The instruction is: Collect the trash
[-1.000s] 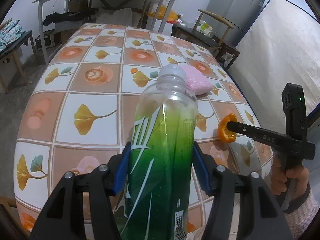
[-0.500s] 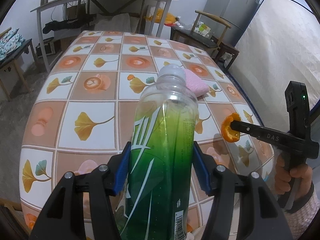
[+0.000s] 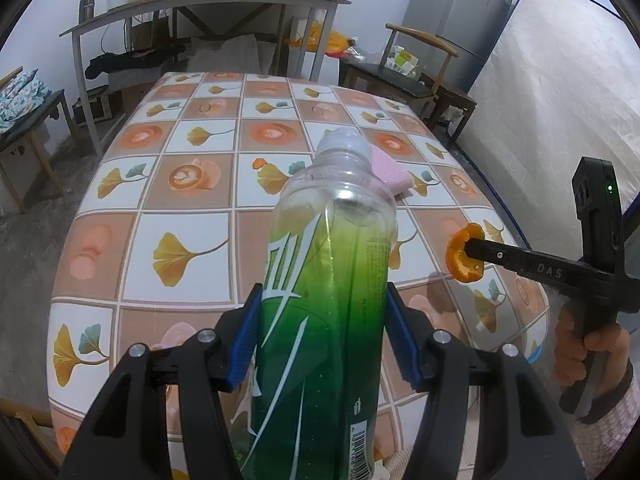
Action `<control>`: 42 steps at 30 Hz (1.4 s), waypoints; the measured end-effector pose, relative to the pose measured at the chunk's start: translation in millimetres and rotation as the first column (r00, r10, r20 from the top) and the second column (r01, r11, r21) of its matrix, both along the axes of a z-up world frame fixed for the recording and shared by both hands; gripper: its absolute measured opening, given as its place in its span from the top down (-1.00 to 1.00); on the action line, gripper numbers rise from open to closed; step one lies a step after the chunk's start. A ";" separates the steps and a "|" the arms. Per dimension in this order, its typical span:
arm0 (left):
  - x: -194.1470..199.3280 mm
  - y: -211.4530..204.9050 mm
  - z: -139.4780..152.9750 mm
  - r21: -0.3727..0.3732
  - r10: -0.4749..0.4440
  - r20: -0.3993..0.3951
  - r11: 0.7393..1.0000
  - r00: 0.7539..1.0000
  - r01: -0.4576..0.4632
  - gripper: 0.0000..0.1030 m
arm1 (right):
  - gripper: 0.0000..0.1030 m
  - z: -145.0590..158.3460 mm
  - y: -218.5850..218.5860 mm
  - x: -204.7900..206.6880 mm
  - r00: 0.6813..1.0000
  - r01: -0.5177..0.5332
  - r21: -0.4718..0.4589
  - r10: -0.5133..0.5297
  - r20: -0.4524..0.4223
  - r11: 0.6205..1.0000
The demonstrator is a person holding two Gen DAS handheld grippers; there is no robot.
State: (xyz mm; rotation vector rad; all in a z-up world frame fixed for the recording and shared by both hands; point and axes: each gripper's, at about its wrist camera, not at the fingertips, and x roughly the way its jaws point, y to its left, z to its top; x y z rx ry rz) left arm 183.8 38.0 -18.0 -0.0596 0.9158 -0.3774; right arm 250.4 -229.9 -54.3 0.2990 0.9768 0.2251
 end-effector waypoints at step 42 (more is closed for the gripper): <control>21.7 -10.3 -37.9 -0.274 -0.155 -0.340 0.960 0.927 0.060 -0.46 | 0.31 -26.8 -9.6 0.9 0.996 0.004 0.026 -0.002 -0.087 1.000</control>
